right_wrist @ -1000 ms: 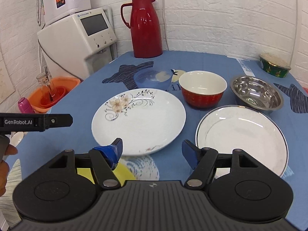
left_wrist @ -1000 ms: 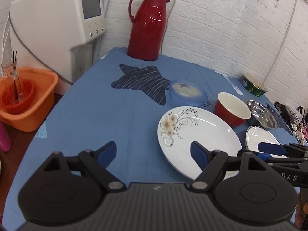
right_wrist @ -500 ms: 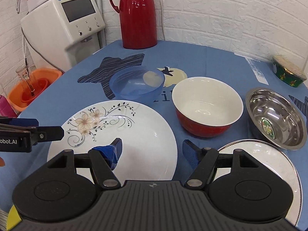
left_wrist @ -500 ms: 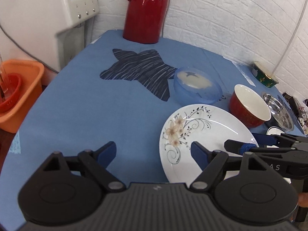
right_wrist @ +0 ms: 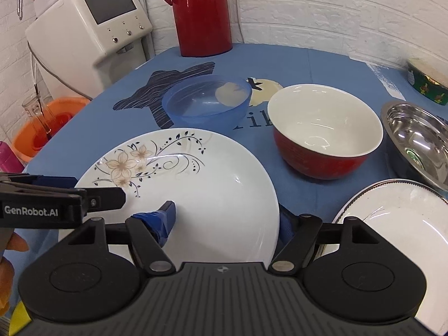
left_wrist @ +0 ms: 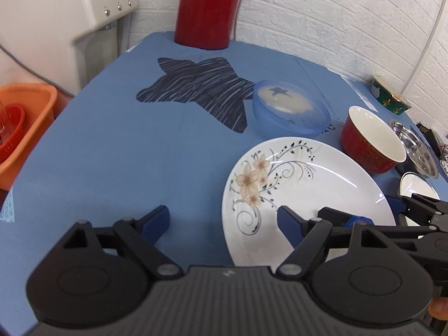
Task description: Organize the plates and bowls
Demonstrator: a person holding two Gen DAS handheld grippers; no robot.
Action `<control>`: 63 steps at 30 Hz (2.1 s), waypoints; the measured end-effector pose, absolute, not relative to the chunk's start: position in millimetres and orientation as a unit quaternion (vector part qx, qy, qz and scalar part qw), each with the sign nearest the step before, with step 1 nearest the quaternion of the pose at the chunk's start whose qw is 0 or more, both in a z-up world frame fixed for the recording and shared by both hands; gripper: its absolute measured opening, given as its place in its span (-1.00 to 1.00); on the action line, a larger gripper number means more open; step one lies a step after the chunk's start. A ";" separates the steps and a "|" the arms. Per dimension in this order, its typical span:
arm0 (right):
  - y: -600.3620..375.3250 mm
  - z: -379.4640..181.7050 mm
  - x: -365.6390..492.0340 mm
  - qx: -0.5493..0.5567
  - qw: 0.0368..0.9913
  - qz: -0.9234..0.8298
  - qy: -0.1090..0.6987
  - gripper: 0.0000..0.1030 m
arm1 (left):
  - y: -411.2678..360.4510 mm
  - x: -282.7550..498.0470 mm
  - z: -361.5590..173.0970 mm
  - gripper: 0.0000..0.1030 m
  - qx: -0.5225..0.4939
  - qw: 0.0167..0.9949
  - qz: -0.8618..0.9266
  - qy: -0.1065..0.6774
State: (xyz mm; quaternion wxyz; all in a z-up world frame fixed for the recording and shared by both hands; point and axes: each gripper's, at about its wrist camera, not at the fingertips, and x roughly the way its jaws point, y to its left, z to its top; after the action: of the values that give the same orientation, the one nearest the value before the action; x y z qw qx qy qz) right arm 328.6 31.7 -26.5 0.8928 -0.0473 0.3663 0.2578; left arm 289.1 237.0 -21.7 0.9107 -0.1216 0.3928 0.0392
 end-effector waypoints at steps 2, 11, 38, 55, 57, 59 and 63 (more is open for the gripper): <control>30.7 -29.6 326.1 -0.051 0.898 0.261 0.351 0.18 | 234.5 289.3 -22.1 0.52 -0.113 0.912 0.041 0.392; 27.1 -32.6 308.6 -0.057 0.903 0.268 0.331 0.23 | 225.3 286.2 -22.3 0.26 -0.089 0.916 0.046 0.389; 10.6 4.5 258.7 0.014 0.904 0.275 0.328 0.22 | 205.3 213.4 25.4 -0.56 -0.113 0.920 0.038 0.374; -0.7 -13.9 146.2 0.027 0.904 0.267 0.333 0.23 | 186.6 106.4 -3.3 -0.54 -0.096 0.919 0.040 0.379; -1.3 -20.3 146.1 0.034 0.902 0.267 0.337 0.23 | 184.8 106.6 -4.7 -0.54 -0.087 0.922 0.042 0.376; -3.0 -24.3 145.9 0.041 0.901 0.271 0.336 0.23 | 183.2 105.3 -7.0 -0.47 -0.074 0.923 0.045 0.375; -5.5 -32.0 148.3 0.058 0.894 0.283 0.343 0.22 | 185.8 106.0 -14.3 -0.11 -0.081 0.923 0.037 0.374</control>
State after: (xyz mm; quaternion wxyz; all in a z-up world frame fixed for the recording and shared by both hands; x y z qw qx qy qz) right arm 148.3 -5.5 -32.0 0.8938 0.0576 0.3435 0.2827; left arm 106.0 185.8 -14.3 0.9233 -0.0806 0.3736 0.0375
